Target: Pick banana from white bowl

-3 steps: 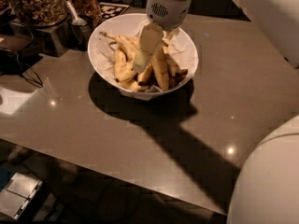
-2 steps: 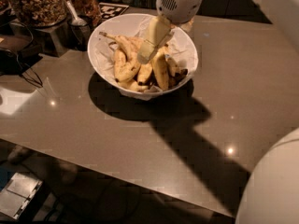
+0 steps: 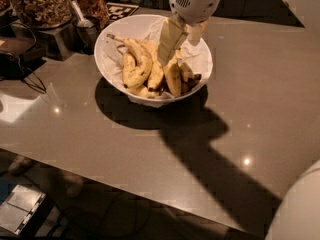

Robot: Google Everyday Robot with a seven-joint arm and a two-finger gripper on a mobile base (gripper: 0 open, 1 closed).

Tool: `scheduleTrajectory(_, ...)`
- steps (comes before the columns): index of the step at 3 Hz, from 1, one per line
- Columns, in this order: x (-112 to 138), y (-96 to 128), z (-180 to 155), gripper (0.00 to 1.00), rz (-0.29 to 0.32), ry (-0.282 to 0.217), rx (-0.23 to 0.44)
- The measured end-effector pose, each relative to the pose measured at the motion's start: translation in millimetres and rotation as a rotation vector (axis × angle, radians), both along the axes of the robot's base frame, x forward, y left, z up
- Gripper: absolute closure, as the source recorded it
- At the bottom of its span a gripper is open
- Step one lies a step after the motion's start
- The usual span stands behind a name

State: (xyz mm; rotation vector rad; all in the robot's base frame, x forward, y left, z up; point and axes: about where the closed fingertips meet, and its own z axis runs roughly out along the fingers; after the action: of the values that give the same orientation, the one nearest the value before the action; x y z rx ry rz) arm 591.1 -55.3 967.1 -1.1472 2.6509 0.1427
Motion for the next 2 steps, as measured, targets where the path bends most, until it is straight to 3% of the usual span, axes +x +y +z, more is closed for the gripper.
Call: scheduleTrajectory(2, -5.1, 18.8, 2.3, 0.33, 0.011, 0.006, -0.023)
